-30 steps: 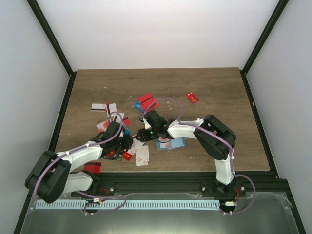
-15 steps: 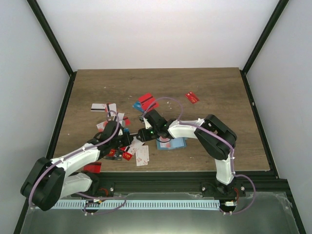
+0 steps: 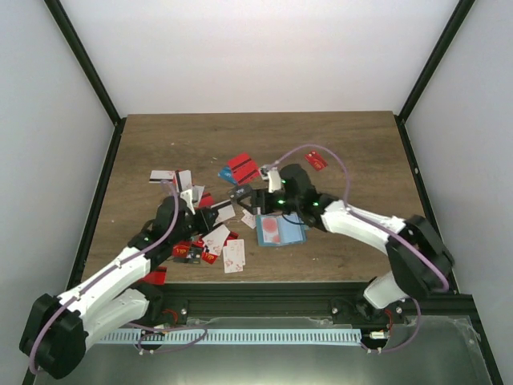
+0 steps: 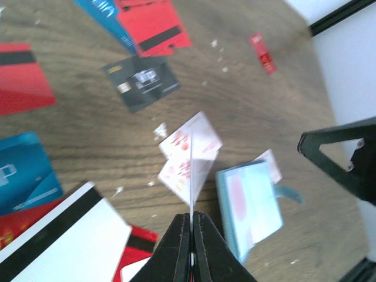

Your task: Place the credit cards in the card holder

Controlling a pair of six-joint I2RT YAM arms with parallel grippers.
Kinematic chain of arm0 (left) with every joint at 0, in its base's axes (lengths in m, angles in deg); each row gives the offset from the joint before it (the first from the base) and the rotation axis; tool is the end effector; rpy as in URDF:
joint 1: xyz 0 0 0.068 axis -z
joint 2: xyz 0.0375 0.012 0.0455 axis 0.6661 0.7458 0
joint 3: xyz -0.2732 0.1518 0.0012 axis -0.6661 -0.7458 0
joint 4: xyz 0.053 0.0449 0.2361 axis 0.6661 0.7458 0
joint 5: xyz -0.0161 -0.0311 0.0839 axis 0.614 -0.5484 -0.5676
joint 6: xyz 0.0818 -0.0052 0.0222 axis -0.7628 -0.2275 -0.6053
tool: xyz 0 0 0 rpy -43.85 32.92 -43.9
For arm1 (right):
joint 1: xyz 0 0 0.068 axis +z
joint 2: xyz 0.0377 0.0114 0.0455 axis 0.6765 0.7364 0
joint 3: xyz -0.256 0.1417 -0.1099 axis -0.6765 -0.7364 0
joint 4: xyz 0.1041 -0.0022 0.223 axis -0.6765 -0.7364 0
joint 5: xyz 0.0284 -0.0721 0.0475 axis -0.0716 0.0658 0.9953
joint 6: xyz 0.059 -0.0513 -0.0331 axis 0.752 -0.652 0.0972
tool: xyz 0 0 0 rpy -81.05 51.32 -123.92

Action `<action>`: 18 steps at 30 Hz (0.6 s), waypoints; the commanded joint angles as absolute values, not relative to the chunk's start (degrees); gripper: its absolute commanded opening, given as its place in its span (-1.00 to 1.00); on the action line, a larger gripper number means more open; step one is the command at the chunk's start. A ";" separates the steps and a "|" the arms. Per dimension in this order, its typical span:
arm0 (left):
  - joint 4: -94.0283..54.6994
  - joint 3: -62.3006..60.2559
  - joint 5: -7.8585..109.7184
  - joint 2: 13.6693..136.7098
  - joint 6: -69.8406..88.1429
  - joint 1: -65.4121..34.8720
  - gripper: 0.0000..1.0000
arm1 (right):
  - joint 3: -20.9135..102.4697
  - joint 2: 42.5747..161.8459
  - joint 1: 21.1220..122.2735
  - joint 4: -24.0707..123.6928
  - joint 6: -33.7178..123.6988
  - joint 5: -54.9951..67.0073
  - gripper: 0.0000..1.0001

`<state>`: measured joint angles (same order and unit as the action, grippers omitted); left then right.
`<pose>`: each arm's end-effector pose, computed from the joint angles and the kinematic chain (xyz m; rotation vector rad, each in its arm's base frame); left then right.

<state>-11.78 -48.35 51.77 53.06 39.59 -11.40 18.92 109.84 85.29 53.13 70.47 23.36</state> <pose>0.1575 -0.1059 0.2187 -0.1370 2.2968 -0.8663 0.2392 0.2638 0.2611 -0.4927 2.2813 1.1858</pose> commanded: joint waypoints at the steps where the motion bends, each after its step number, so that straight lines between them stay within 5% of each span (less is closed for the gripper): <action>1: -21.46 -48.15 55.18 51.74 43.05 -11.27 -0.92 | 8.29 100.86 83.23 63.86 81.58 23.79 0.49; 8: -38.99 -48.43 60.73 55.56 52.45 -11.14 -0.92 | -13.08 85.22 83.18 88.64 104.06 16.89 0.34; 18: -59.01 -48.93 66.79 64.65 63.47 -9.52 -0.92 | -16.02 84.71 83.18 99.85 107.09 13.85 0.26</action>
<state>-47.89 -48.85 62.98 62.35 58.56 -10.50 -16.70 84.00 83.15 91.20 104.35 15.88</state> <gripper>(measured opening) 0.041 0.635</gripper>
